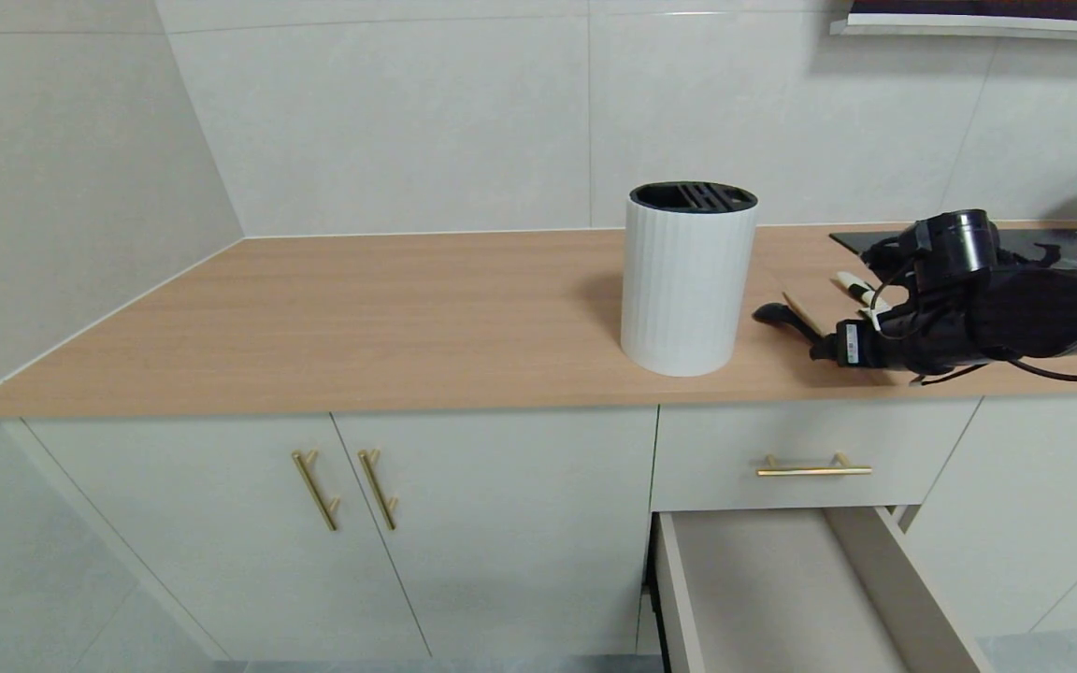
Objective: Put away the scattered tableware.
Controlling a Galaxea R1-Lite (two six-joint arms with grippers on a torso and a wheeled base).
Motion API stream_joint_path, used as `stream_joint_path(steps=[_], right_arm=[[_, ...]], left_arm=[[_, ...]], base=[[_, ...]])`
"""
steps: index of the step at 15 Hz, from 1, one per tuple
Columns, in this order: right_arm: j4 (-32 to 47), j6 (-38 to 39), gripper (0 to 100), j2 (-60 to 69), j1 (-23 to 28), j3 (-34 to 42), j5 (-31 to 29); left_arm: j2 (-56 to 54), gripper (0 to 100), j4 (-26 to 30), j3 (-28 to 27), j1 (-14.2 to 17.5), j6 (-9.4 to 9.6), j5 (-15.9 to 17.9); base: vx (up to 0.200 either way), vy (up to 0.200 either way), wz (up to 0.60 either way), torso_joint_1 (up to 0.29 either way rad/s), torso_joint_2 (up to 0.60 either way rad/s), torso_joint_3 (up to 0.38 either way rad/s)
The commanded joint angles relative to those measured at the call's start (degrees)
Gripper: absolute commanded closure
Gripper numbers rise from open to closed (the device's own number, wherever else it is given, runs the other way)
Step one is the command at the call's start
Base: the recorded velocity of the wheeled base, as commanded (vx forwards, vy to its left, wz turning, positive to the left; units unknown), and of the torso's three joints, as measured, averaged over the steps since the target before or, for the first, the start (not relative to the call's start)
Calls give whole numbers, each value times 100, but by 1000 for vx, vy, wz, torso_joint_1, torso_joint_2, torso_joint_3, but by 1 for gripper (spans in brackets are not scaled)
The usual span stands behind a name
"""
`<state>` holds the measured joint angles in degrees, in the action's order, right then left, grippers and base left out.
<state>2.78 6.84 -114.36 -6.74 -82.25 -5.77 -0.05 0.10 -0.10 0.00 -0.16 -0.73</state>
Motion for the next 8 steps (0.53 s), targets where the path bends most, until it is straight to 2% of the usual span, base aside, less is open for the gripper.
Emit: stream_joint_path(steps=[1, 8], right_arm=[[-5, -7, 100, 1, -3, 16, -3], [-5, 28, 100, 168, -3, 42, -12]], left_arm=[[5, 0, -1, 1, 0, -2, 3], [5, 0, -1, 1, 0, -2, -6]], base=[[0, 0, 0, 0, 0, 0], [0, 0, 0, 0, 0, 0]])
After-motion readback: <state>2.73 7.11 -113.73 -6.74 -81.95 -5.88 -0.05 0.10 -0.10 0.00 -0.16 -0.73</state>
